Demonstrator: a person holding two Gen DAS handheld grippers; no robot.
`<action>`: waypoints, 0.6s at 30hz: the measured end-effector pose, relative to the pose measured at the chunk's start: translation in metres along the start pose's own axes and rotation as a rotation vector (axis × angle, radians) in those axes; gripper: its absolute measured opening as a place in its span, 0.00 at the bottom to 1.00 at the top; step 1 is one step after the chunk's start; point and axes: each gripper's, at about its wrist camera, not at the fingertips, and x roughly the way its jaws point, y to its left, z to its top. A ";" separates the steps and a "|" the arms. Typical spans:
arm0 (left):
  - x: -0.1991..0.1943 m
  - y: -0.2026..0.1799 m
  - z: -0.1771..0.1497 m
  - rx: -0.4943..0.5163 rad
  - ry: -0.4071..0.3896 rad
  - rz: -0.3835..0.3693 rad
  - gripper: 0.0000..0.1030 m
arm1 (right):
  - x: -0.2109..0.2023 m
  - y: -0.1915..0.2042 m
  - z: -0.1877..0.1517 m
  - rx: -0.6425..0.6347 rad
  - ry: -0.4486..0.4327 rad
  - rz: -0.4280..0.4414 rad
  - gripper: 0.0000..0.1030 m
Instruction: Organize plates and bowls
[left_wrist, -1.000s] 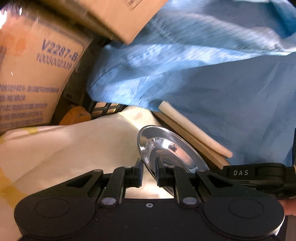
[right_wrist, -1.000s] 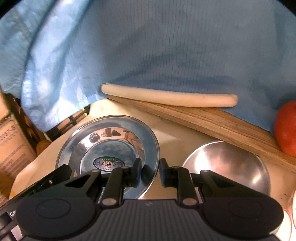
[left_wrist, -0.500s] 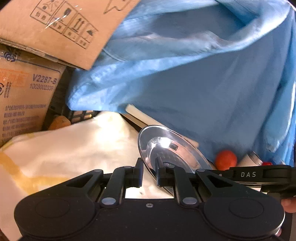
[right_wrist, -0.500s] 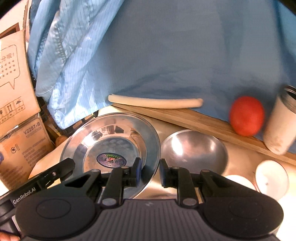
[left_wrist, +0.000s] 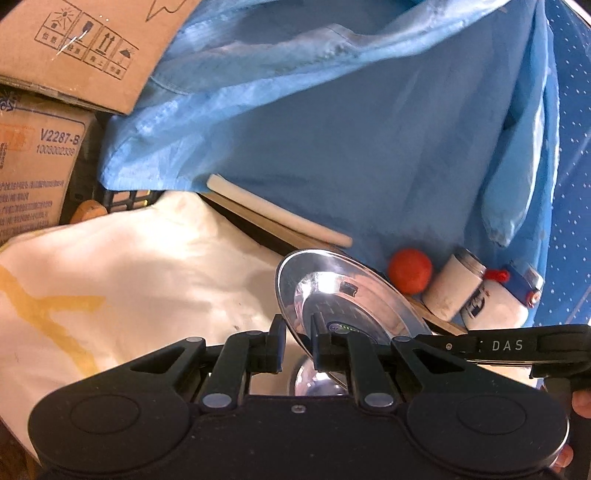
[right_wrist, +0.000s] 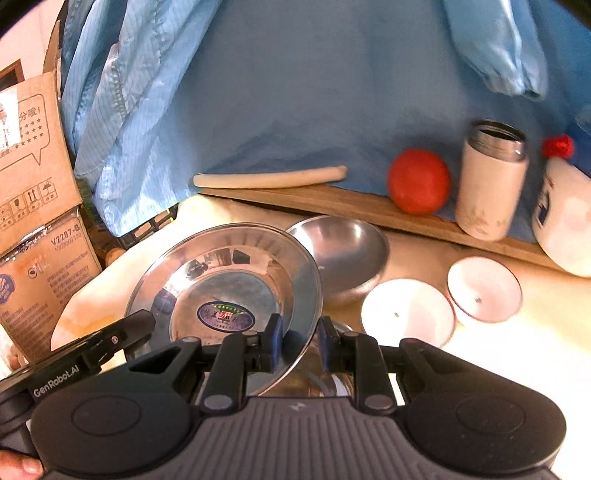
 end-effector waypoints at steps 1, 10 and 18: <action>-0.001 -0.002 -0.002 0.004 0.003 -0.002 0.14 | -0.003 -0.002 -0.003 0.002 0.001 0.000 0.22; -0.005 -0.014 -0.018 0.073 0.056 -0.011 0.15 | -0.014 -0.017 -0.027 0.028 0.033 0.000 0.23; 0.002 -0.024 -0.034 0.128 0.112 -0.009 0.18 | -0.018 -0.027 -0.043 0.042 0.061 -0.022 0.23</action>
